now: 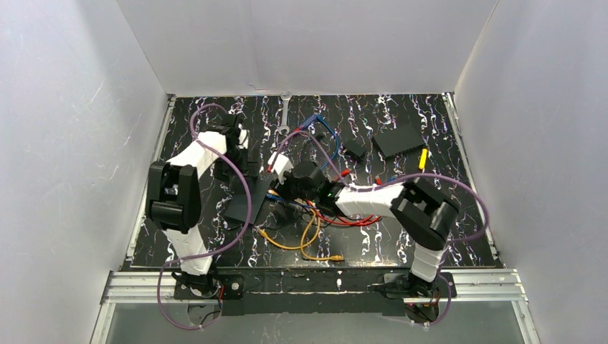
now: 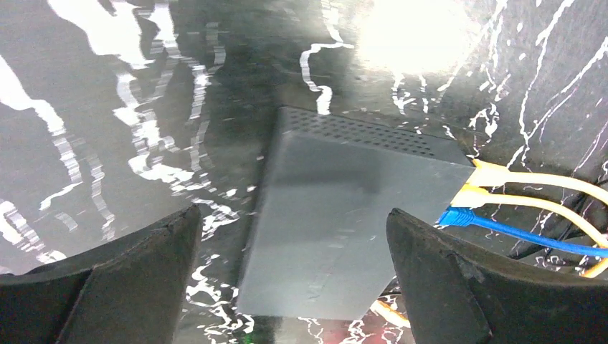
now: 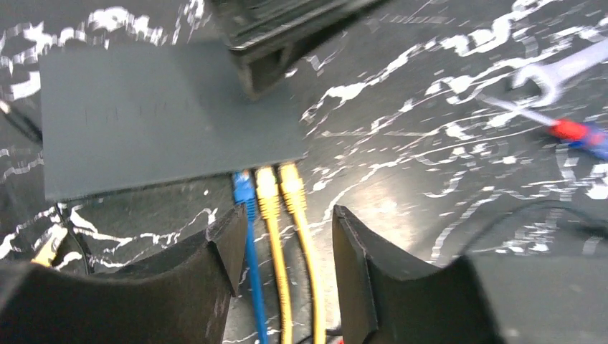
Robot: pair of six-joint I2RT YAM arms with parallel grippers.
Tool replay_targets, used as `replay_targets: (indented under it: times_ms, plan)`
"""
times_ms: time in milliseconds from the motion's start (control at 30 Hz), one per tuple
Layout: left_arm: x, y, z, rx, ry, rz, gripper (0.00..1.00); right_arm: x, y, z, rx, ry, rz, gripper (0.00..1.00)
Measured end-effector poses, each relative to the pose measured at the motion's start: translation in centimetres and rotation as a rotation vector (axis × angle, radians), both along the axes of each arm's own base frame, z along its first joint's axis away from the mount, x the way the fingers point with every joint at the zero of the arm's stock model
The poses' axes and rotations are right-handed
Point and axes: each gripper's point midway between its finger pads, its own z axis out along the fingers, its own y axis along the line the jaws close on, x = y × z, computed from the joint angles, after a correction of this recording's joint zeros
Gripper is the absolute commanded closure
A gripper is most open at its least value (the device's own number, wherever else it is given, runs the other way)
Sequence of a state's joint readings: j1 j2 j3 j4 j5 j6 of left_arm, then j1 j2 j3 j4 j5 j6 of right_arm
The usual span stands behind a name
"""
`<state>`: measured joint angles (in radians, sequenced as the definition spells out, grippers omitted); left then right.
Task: Insert the plug into the switch port
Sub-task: Insert the connector into the switch port.
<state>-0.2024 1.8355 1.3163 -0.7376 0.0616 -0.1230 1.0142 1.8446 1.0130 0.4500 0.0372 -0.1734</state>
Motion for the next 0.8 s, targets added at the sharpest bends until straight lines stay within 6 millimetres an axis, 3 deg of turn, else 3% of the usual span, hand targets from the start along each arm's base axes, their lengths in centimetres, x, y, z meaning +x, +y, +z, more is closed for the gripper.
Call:
replay_targets:
  times_ms: [167, 300, 533, 633, 800]
  plan:
    - [0.7, 2.6, 4.4, 0.047, -0.152, 0.074, 0.02, 1.5, -2.0, 6.0, 0.082, -0.078, -0.14, 0.24]
    - [0.5, 3.3, 9.5, 0.034, -0.326, 0.103, 0.02, 2.5, -4.5, 8.0, 0.09, -0.103, -0.269, 0.13]
    - [-3.0, 3.7, 17.1, -0.034, -0.631, 0.13, 0.02, 5.0, -9.6, 7.6, 0.029, -0.101, -0.508, 0.1]
    - [-4.6, 4.0, 18.5, -0.055, -0.721, 0.148, 0.02, 6.4, -12.3, 6.9, -0.003, -0.079, -0.638, 0.1]
    - [-6.0, 3.4, 18.9, -0.078, -0.768, 0.138, 0.02, 9.2, -15.5, 6.4, 0.007, -0.048, -0.855, 0.13]
